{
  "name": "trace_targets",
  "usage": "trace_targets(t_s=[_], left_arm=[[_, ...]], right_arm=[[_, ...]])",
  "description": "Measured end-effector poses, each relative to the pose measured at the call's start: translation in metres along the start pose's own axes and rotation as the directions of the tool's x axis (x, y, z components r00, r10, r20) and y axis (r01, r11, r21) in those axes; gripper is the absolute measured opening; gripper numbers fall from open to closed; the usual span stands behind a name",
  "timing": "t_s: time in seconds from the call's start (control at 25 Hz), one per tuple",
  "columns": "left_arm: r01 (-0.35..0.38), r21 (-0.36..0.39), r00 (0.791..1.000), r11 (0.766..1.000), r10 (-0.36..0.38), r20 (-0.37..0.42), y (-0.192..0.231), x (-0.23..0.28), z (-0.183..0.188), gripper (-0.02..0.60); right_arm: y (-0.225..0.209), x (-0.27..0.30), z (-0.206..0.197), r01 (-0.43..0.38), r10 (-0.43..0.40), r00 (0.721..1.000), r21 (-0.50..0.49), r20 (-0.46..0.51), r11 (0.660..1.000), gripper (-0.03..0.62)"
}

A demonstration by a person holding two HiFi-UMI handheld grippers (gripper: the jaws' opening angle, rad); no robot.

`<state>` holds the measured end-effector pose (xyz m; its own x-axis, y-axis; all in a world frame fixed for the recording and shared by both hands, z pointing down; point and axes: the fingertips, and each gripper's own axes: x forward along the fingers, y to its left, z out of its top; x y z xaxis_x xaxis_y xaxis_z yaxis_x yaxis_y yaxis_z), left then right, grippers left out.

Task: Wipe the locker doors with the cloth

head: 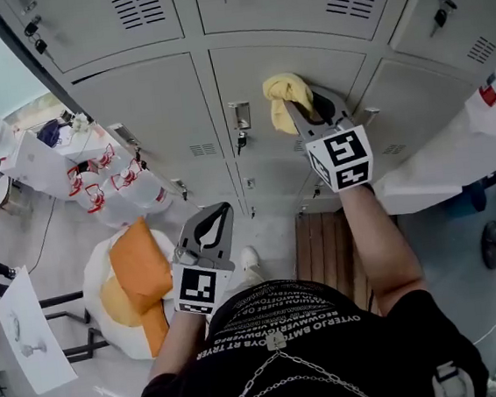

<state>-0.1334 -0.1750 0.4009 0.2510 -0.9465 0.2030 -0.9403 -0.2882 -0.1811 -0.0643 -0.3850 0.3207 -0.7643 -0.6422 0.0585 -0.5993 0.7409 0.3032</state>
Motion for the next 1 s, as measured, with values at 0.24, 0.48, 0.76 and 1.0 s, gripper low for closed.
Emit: trace_targets(t_s=[0.24,0.48,0.76,1.0], left_arm=[[0.025,0.017,1.000,1.000,-0.025,0.005,-0.006,0.003,0.006,0.006],[0.039,0.031,0.999,0.999,-0.039,0.003,-0.006,0.006,0.008,0.006],[0.059,0.033,0.998,0.998,-0.060,0.002,-0.008,0.010,0.007,0.006],[0.067,0.031,0.998,0.997,-0.067,0.005,-0.007,0.010,0.006,0.006]], right_arm=[[-0.026,-0.022,-0.016,0.058,-0.058,0.998,0.003,-0.029,0.998,0.110],[-0.052,-0.043,-0.029,0.132,-0.130,0.990,0.035,-0.049,0.991,0.110],[-0.079,-0.066,-0.044,0.223,-0.218,0.972,0.049,-0.088,0.974,0.110],[-0.085,-0.079,-0.044,0.270,-0.265,0.959,0.037,-0.097,0.962,0.109]])
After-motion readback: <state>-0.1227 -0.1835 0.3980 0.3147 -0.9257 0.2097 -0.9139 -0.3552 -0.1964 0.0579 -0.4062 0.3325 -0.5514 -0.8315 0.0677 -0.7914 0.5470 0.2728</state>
